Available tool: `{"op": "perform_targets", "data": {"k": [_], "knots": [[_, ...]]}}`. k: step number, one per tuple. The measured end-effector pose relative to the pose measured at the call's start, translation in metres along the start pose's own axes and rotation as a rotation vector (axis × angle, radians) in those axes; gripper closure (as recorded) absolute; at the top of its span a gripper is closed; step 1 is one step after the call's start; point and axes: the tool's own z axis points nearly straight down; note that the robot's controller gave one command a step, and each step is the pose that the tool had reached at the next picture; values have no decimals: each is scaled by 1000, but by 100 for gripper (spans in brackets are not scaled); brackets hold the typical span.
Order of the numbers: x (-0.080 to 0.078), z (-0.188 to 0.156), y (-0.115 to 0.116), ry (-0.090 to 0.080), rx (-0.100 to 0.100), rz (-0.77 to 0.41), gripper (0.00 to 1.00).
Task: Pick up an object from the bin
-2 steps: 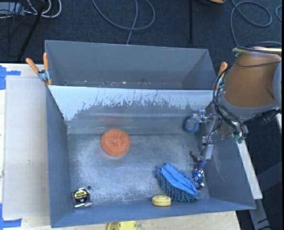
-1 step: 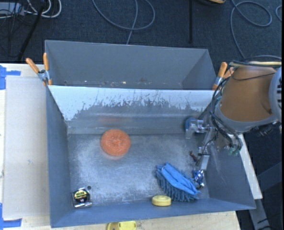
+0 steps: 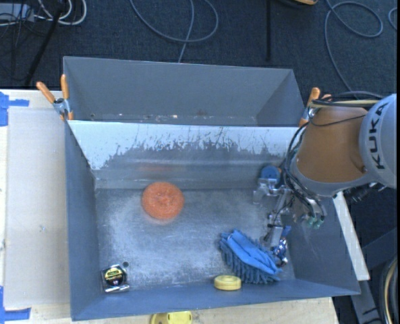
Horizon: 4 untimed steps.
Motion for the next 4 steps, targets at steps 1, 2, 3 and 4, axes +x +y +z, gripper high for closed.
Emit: {"op": "perform_targets", "data": {"k": [1, 2, 3, 4], "knots": [[26, 21, 0, 3, 0, 19, 0], [38, 42, 13, 4, 1, 141, 0], [38, 55, 23, 2, 1, 162, 100], [39, 51, 19, 2, 1, 158, 100]]}}
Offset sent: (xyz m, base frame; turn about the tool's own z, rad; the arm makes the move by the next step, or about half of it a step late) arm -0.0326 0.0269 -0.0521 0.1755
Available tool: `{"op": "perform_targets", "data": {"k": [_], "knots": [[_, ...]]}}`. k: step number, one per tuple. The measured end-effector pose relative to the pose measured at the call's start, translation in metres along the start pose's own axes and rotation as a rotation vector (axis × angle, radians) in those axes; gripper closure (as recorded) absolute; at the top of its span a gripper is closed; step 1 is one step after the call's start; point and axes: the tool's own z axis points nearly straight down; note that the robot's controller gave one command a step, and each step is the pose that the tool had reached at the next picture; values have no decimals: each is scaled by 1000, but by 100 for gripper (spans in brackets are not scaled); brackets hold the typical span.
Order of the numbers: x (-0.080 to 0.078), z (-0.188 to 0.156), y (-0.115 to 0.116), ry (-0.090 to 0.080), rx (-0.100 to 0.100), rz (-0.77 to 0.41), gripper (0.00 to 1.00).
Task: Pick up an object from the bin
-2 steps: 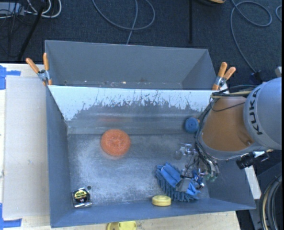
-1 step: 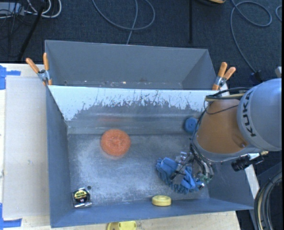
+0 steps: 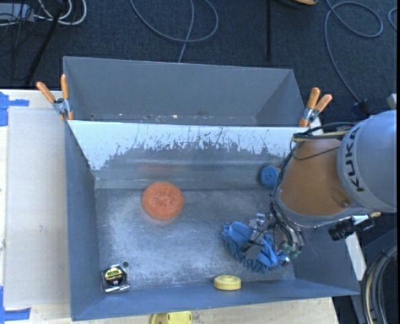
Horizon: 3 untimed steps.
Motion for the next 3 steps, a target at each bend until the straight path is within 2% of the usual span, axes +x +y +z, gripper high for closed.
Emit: {"op": "perform_targets", "data": {"k": [1, 2, 3], "knots": [[-2, -54, 0, 6, 0, -1, 100], [5, -87, 7, -6, -1, 13, 100], [-16, -126, -3, 6, 0, -5, 100]]}}
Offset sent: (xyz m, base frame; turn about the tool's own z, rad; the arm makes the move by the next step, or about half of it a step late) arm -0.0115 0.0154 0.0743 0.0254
